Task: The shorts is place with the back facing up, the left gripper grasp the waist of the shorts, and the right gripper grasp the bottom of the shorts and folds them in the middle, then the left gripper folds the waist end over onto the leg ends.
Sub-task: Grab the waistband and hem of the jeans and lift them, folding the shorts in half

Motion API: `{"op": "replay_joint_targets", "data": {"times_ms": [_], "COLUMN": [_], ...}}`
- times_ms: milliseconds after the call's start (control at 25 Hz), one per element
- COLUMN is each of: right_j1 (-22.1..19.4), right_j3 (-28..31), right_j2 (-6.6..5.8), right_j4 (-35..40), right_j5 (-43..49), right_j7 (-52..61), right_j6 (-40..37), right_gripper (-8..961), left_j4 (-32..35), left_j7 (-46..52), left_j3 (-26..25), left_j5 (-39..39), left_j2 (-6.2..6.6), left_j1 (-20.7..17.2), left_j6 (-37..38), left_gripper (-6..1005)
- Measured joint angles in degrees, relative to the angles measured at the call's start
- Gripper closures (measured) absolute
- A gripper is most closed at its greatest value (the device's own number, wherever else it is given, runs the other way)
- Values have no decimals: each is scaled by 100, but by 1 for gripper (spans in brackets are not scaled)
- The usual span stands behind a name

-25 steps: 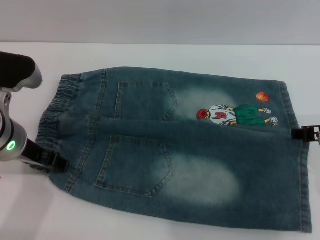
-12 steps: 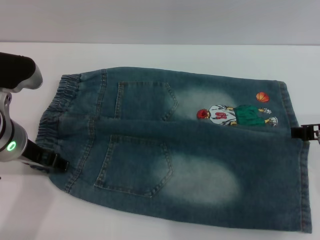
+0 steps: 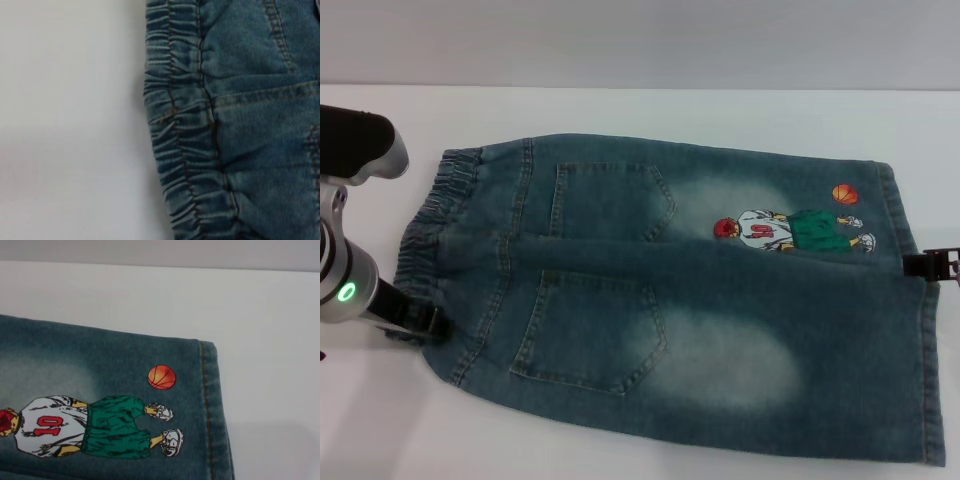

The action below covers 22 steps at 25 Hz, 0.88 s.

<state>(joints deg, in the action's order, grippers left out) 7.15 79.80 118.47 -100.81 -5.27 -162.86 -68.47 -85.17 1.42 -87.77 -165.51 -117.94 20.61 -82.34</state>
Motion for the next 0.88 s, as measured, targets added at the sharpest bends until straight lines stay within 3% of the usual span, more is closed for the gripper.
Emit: {"op": "replay_joint_targets", "data": {"times_ms": [160,600,880], "right_j1": [-6,-38,-38], "right_j3": [7,35,43], "right_j2": [0,0,0], "right_j4": [0,10,18], "right_j5": [0,0,0], "right_j7": [0,-3,-7], "right_j6": [0,0,0], "right_gripper": [294,294,294], "left_j4": [-88,-112,-165], "left_j7": [-2,23,34], "left_j3": [6,18,15], "left_j5": [3,1,0], "left_j2": [-3,-1,0], "left_j1": [-5,1,-5], "left_j6": [0,-18,-53], "left_gripper": [301,784,917]}}
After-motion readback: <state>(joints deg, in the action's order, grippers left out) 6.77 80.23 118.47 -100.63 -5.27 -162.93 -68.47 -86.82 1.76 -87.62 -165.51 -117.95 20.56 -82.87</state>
